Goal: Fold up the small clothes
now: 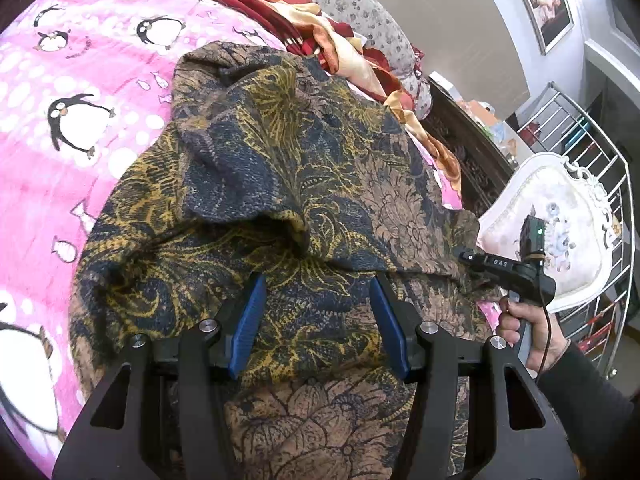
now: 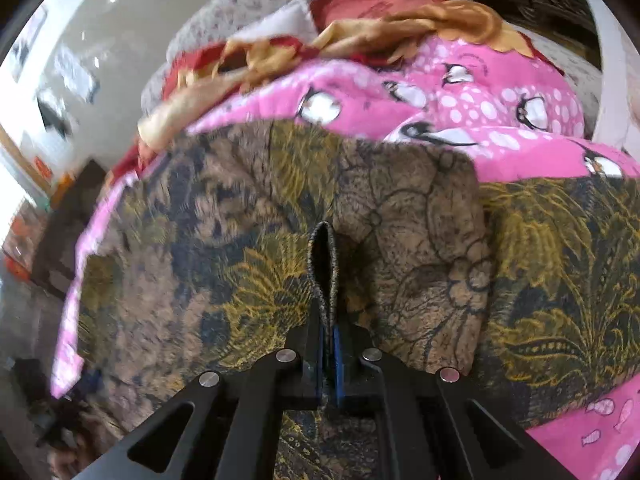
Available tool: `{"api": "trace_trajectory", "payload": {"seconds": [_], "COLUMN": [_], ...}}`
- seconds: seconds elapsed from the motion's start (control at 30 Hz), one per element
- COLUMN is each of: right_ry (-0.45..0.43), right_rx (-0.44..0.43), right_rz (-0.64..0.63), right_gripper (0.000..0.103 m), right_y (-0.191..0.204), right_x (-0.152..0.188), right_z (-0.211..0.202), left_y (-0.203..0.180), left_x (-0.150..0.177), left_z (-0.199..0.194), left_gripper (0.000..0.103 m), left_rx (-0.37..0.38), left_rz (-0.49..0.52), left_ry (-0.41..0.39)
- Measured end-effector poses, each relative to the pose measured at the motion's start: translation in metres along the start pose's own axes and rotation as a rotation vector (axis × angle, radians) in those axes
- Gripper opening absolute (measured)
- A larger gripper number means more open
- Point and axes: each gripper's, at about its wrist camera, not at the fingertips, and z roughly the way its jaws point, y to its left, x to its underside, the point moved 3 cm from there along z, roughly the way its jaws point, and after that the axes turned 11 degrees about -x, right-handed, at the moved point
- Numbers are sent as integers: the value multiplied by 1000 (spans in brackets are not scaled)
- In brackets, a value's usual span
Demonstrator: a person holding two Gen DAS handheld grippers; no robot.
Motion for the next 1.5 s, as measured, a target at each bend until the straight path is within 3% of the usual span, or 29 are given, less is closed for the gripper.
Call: {"api": "trace_trajectory", "payload": {"seconds": [0.3, 0.4, 0.5, 0.6, 0.67, 0.77, 0.83, 0.87, 0.9, 0.97, 1.17, 1.2, 1.3, 1.37, 1.5], "right_ry": [-11, 40, 50, 7, -67, -136, -161, -159, -151, -122, 65, 55, 46, -4, -69], "right_rx": [210, 169, 119, 52, 29, 58, 63, 53, 52, 53, 201, 185, 185, 137, 58], "right_rz": [-31, -32, -49, -50, -49, -61, -91, -113, -129, -174, -133, -124, -144, -207, -225], "right_gripper": [3, 3, 5, 5, 5, 6, 6, 6, 6, 6, 5, 5, 6, 6, 6], "right_y": [-6, -9, -7, -5, -4, 0, 11, 18, 22, 35, 0, -3, 6, 25, 48], "right_x": [-10, -9, -12, -18, -28, -39, -42, -41, -40, -37, -31, -30, -34, -33, -14], "right_z": [-9, -2, -5, -22, -44, -70, -80, -80, -78, -62, 33, 36, 27, 5, -26], "left_y": [6, 5, -2, -16, -26, -26, -14, -1, 11, 29, 28, 29, 21, 8, -16], "left_x": [0, -15, -51, -87, -105, -115, -113, -112, -111, -113, -110, -110, -114, -116, -98], "left_z": [-10, -30, -40, -22, 4, 52, 76, 83, 84, 80, 80, 80, 78, 69, 27], "left_gripper": [54, 54, 58, 58, 58, 53, 47, 31, 15, 9, 9, 9, 9, 9, 9], "left_rx": [-16, -16, 8, -32, -60, -164, -307, -371, -373, -326, -350, -349, -367, -377, -287], "left_rz": [-26, -26, -18, 33, 63, 102, 134, 119, 79, -20, 23, 23, 45, 86, 148], "left_ry": [-11, -83, -134, -141, -112, -28, 1, 4, -3, -16, -28, -27, -21, -15, -61]}}
